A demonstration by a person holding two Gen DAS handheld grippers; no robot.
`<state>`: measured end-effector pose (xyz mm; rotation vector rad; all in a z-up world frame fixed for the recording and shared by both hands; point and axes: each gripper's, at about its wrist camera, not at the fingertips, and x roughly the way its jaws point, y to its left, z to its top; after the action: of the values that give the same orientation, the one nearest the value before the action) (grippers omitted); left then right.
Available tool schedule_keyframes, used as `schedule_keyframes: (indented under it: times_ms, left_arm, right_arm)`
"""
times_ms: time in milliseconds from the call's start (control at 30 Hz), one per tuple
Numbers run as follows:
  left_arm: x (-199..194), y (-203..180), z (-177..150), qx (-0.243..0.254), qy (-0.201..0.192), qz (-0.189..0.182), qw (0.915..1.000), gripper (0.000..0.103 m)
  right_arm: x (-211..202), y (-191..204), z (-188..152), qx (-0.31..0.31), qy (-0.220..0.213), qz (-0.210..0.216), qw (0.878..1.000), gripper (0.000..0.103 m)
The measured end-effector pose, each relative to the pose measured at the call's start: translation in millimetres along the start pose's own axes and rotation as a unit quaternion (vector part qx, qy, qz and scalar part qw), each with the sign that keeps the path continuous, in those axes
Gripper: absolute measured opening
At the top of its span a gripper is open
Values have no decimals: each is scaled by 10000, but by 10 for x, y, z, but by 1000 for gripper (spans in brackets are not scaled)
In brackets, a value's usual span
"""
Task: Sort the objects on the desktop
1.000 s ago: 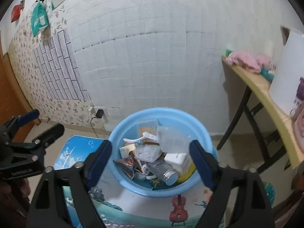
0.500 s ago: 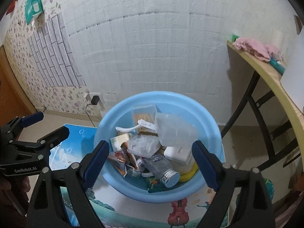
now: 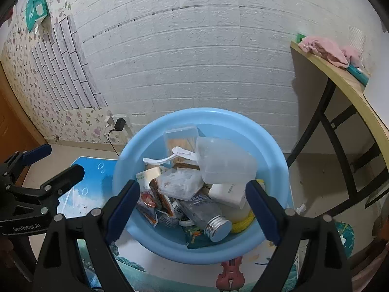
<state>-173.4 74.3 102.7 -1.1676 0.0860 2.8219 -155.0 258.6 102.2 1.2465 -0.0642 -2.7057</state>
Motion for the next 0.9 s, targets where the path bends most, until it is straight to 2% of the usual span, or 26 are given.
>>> schedule_keyframes:
  times_ms: [333, 900]
  left_arm:
    - [-86, -32, 19, -3, -26, 64, 10000, 103]
    - [-447, -48, -49, 30, -265, 60, 9996, 103]
  right_arm:
    - [-113, 38, -14, -47, -125, -35, 9999, 90]
    - [-391, 158, -94, -152, -291, -67, 9994, 90]
